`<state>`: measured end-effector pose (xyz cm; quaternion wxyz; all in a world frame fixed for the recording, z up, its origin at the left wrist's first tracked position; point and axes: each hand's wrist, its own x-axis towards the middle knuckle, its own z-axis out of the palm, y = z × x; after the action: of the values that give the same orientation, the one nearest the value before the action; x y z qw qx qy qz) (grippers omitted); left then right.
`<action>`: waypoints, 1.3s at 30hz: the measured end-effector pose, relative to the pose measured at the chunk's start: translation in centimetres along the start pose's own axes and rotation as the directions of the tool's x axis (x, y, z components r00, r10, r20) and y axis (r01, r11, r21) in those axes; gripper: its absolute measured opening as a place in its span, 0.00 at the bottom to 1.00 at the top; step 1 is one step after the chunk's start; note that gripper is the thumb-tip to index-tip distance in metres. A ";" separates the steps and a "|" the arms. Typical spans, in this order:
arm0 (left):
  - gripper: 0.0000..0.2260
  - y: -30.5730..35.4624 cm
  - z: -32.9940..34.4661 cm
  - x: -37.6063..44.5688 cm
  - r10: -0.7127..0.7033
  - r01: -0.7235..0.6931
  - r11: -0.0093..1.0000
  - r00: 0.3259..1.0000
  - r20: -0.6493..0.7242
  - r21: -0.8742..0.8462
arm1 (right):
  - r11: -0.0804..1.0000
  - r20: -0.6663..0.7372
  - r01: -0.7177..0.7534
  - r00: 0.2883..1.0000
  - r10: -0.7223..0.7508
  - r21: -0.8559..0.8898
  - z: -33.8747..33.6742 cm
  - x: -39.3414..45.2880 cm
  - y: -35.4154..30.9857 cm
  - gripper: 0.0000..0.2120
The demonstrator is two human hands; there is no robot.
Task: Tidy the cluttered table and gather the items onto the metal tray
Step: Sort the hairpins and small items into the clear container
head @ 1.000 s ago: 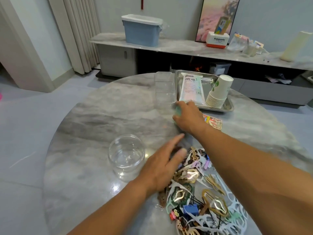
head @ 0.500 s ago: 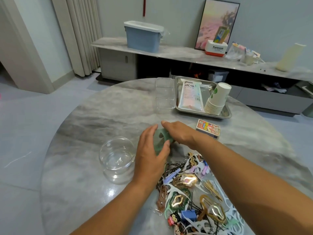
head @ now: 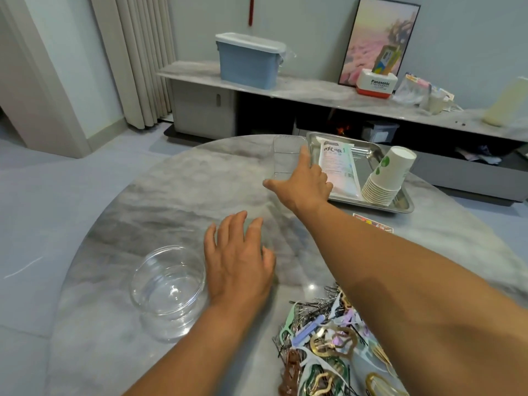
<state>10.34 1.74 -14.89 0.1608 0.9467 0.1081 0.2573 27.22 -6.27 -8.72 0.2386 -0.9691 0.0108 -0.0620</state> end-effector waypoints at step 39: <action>0.06 3.8 -5.0 -0.4 0.481 -0.504 0.863 0.796 0.366 -0.038 | 0.969 0.412 0.202 0.878 -0.245 0.146 -9.2 -15.2 19.2 0.20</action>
<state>7.83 -0.70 -9.63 0.0766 0.9774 -0.1656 0.1071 11.15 -26.77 -11.30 0.2740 -0.9408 -0.1565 0.1240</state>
